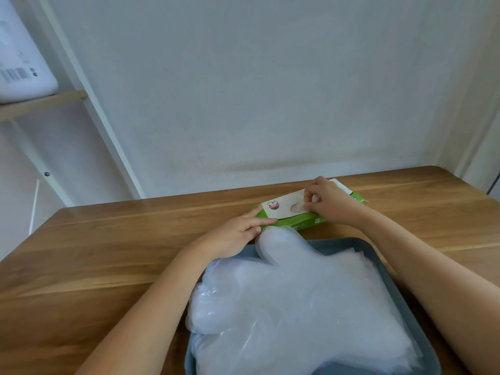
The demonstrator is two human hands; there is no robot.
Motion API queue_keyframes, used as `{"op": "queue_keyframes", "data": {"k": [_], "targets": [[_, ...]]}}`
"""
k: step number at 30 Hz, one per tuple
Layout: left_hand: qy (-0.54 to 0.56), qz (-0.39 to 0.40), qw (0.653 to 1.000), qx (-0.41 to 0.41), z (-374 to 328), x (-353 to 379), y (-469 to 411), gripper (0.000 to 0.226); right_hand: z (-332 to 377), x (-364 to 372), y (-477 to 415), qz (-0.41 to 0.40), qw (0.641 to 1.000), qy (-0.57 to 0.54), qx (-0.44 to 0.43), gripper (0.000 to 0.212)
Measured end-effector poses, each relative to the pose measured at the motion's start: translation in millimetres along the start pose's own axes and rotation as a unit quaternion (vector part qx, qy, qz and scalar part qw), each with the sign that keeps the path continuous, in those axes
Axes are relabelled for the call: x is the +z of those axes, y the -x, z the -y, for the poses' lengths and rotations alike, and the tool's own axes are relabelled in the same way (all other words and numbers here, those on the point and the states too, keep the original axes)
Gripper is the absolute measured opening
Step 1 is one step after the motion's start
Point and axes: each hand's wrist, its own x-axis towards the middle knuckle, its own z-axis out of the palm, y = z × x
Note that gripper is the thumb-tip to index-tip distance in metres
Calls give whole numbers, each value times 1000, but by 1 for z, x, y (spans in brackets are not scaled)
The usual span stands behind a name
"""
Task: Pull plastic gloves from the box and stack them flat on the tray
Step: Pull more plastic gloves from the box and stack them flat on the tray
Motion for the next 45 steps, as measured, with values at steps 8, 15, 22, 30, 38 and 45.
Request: {"op": "queue_keyframes", "data": {"k": [8,15,22,30,38,45], "targets": [[-3,1,1000,-7,-2,0,2,43,-4,-9,2,-39,959,-272,76,18],[0,3,1000,-6,-2,-1,1,43,-9,-13,-1,-80,910,-394,97,13],[-3,2,1000,-5,-3,-1,1,43,-2,-11,2,-1,966,-249,65,41],[-4,5,1000,-15,-5,-1,3,43,4,-3,-2,-96,916,-367,129,7],[-3,0,1000,-14,-6,-1,4,43,-14,-8,-11,-92,714,-679,141,13],[1,7,1000,-17,-2,0,3,44,-20,-41,-9,-171,553,-813,55,14]]}}
